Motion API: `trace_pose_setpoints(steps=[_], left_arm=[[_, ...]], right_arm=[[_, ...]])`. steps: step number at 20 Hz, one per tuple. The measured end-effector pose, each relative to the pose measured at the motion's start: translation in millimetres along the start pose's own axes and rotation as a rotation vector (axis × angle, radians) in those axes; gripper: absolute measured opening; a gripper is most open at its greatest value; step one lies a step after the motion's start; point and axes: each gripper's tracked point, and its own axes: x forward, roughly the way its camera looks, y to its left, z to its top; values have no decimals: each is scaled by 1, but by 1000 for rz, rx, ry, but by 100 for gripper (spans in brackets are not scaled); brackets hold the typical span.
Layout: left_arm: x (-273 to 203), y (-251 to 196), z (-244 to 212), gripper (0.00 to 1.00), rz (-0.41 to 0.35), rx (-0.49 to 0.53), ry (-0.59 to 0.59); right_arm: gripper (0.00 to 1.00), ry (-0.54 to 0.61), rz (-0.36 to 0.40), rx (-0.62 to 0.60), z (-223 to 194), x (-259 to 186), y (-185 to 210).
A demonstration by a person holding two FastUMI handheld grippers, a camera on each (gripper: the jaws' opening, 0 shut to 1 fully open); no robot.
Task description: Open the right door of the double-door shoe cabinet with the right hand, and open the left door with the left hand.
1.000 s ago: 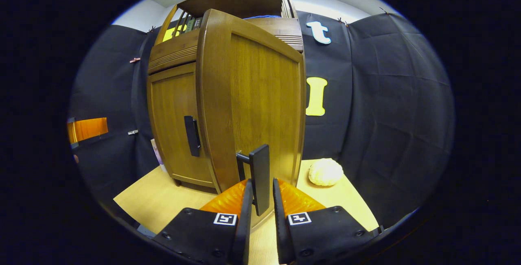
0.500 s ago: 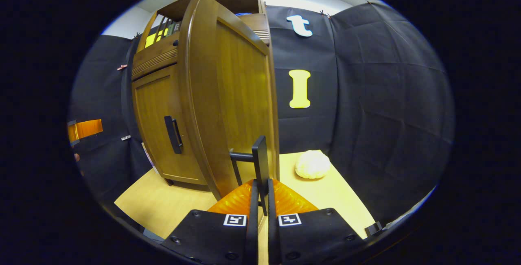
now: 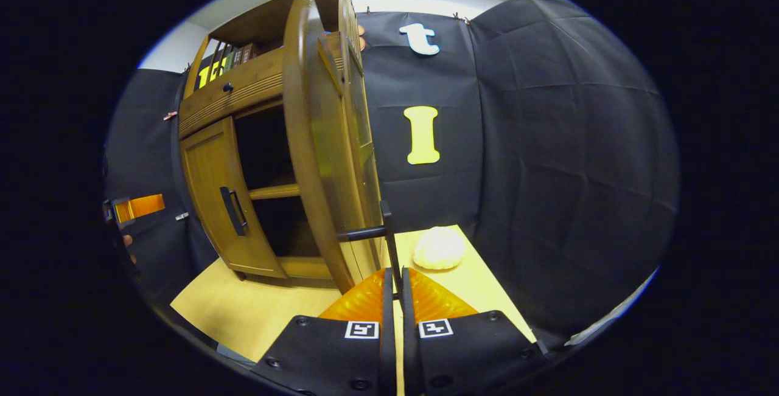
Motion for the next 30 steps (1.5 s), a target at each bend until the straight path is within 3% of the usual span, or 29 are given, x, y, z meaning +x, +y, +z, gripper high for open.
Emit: trace_pose_setpoints(steps=[4, 7, 12, 16, 17, 19, 20, 21, 23, 24, 30], left_arm=[[28, -14, -5, 92, -17, 9, 9], [52, -18, -10, 92, -20, 11, 22], [101, -15, -24, 94, -9, 9, 37], [147, -5, -39, 92, 23, 14, 53], [158, -3, -41, 92, 30, 13, 55], [178, 0, -46, 89, 39, 19, 60], [187, 0, -50, 86, 37, 23, 66], [195, -1, -54, 84, 26, 24, 73], [205, -2, -62, 72, 19, 25, 83], [210, -1, -66, 63, 27, 32, 87], [219, 8, -70, 36, 40, 38, 89]], right_arm=[[11, -10, 13, -65, 5, -7, 5], [14, -56, -50, -138, 20, -20, -5], [98, -173, -141, -145, 63, -45, -30], [94, -286, -197, -106, 92, -57, -41], [100, -286, -206, -92, 90, -58, -41], [94, -213, -223, -82, 71, -47, -45], [100, -178, -220, -89, 61, -44, -45], [95, -166, -223, -101, 61, -43, -49], [95, -183, -227, -125, 68, -45, -50], [100, -189, -224, -129, 71, -45, -50], [95, -208, -238, -94, 78, -44, -55]])
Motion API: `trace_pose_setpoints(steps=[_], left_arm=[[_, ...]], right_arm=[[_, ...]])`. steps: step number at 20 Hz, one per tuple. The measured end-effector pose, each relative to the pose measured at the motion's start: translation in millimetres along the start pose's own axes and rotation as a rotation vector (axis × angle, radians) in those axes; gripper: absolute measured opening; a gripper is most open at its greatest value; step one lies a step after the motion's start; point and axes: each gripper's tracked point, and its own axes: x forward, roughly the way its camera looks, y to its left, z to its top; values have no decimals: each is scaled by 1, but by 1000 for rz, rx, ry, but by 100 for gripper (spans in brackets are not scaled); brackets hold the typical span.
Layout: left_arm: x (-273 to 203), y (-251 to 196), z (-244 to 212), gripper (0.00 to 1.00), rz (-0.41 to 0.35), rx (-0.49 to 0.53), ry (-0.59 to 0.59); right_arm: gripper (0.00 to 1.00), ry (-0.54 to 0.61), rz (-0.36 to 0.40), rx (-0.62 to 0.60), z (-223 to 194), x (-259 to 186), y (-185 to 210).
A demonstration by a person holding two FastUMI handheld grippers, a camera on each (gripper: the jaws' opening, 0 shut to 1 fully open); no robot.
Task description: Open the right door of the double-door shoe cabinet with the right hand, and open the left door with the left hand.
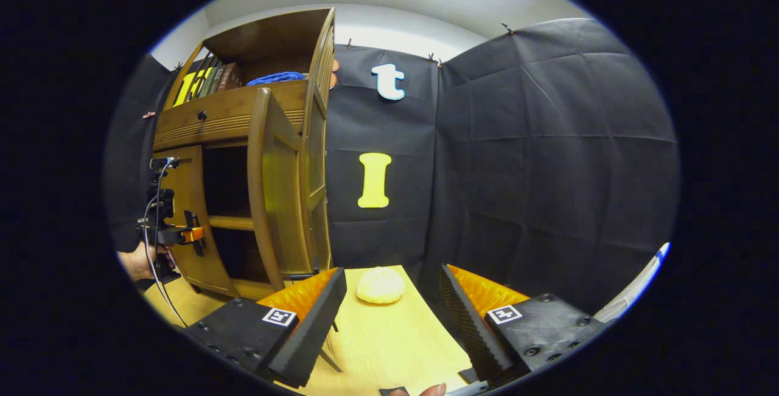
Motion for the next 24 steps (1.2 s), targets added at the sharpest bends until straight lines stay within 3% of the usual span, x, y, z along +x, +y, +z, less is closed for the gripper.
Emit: trace_pose_setpoints(steps=[5, 7, 15, 19, 24], left_arm=[[-7, 1, 0, 35, -8, 1, 10], [-18, 6, -4, 34, -10, -7, 10], [-100, 36, -18, 34, -16, -16, 16], [-133, 56, -24, 32, -13, -7, 14], [-165, 85, -31, 29, 10, -8, 8]], right_arm=[[95, -22, 0, -16, 6, -7, 6], [100, -30, 3, -18, 9, -12, 11], [96, -63, 46, -49, 14, -36, 51], [96, -94, 103, -67, 18, -44, 90], [98, -138, 245, -96, 24, -46, 167]])
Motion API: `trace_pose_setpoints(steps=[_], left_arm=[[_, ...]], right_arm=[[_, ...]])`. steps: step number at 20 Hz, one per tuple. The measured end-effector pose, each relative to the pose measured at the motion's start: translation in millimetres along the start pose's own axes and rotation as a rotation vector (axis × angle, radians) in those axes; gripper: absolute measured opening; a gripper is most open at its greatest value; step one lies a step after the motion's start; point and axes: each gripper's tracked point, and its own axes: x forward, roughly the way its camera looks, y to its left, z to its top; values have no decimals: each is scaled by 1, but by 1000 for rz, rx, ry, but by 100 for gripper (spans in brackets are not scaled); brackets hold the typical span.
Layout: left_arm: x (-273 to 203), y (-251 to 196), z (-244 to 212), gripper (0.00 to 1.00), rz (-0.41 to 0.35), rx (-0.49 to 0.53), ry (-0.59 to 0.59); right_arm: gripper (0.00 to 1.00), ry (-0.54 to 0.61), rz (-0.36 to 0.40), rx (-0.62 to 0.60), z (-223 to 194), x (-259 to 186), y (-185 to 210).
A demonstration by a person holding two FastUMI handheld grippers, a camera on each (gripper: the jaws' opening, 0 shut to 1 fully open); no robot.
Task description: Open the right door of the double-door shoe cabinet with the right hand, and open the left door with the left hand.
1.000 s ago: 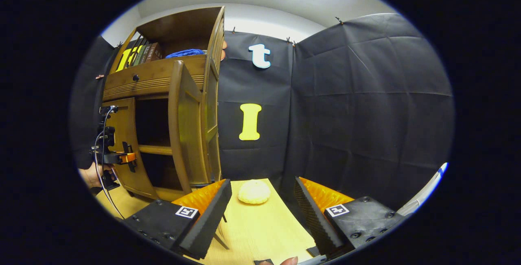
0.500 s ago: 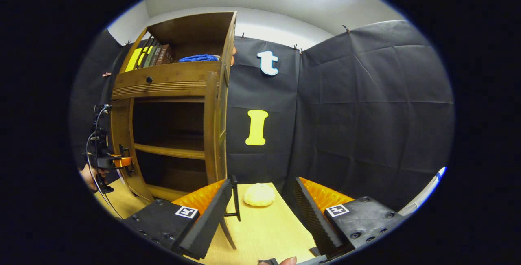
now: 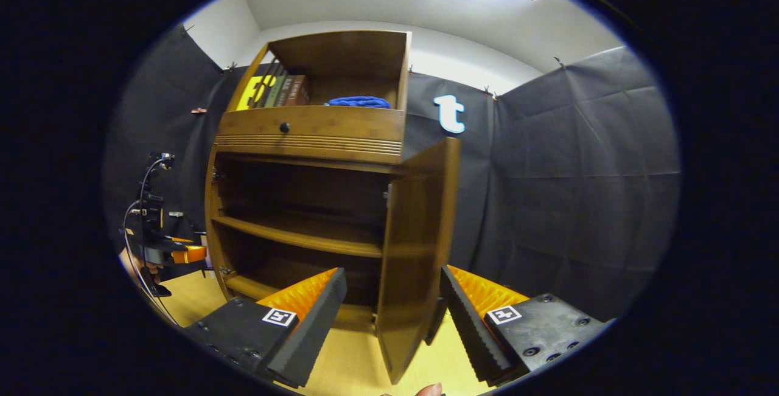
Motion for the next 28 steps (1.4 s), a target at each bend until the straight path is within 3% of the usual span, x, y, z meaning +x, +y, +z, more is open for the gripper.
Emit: trace_pose_setpoints(steps=[5, 10, 17, 23, 28], left_arm=[[-26, 38, -5, 24, 51, 2, -13], [-46, 73, -9, 17, 86, -22, -32], [-60, 113, -10, 11, 99, -27, -44], [-73, 148, -13, 10, 110, 37, -55], [-80, 164, -13, 9, 92, -15, -65]], right_arm=[[98, 41, 191, 28, -1, 27, 92], [98, 84, 323, 135, 10, 41, 161], [98, 98, 389, 116, 10, 46, 189], [96, 119, 425, 93, 3, 41, 204], [96, 119, 445, 73, 3, 37, 210]])
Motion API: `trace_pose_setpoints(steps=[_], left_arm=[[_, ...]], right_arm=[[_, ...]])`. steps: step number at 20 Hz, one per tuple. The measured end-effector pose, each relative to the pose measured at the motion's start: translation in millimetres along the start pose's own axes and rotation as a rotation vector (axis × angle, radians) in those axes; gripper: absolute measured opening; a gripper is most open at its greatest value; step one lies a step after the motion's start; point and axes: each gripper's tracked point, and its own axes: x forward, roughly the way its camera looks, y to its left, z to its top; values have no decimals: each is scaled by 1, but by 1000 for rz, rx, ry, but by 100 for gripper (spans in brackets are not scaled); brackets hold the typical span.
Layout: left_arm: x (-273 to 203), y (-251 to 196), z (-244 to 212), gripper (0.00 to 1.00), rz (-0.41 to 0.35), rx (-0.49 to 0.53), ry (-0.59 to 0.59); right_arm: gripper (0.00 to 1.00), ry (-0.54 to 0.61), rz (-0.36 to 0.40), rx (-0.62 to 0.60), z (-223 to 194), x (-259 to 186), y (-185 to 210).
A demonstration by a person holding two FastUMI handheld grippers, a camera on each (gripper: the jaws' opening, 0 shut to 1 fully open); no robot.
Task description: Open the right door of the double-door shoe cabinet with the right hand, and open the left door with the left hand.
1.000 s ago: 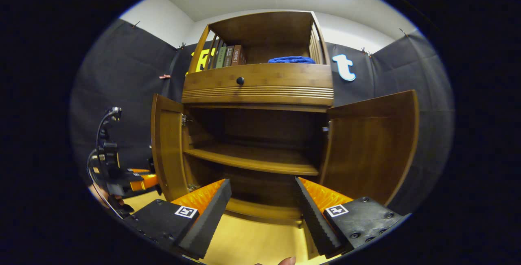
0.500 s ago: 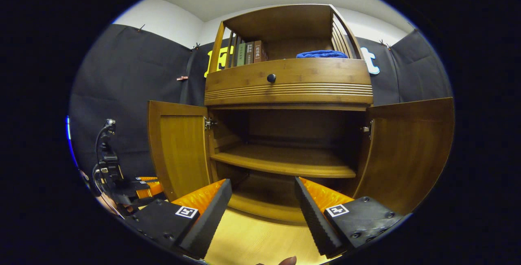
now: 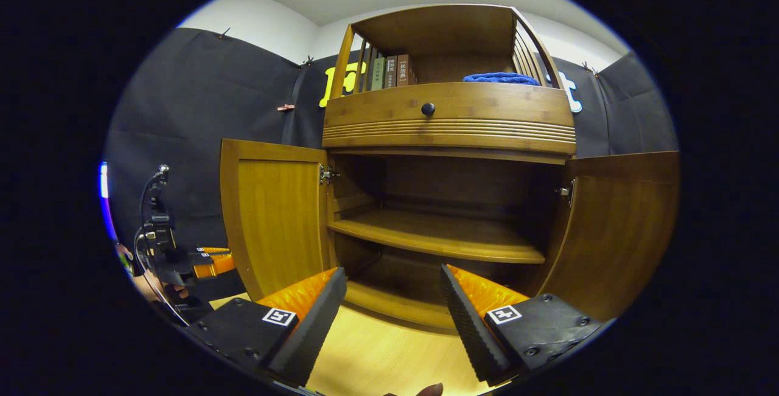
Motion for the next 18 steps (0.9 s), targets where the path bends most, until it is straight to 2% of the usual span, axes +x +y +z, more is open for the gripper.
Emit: trace_pose_setpoints(steps=[1, 2, 4, 6, 7, 10, 11, 12, 15, 16, 18], left_arm=[[-1, 1, 2, 12, 0, 8, -3], [-5, -1, 2, 7, 0, 14, -6], [-9, -1, 3, 7, 9, 25, -12], [-15, 6, 3, 10, 61, 40, -10], [-21, 13, 3, 10, 96, 40, -11], [-47, 15, 11, 10, 146, -5, -40], [-58, 16, 13, 10, 156, -22, -48], [-71, 17, 16, 14, 168, -33, -55], [-102, 16, 34, 54, 204, -26, -86], [-109, 13, 41, 67, 211, -21, -97], [-114, 2, 56, 89, 206, -34, -114]], right_arm=[[98, 3, 2, -2, -1, 0, 0], [96, 3, 2, -1, -1, 0, 1], [96, -4, 1, 0, 3, 2, 11], [95, -16, -17, -29, 8, 4, 10], [98, -33, -37, -52, 11, 6, 6], [95, -92, -96, -96, 25, 13, 0], [98, -105, -112, -98, 27, 16, 0], [95, -120, -129, -97, 31, 17, -2], [98, -151, -146, -84, 38, 23, -2], [96, -152, -145, -69, 39, 24, -1], [98, -158, -151, -45, 42, 23, -2]])
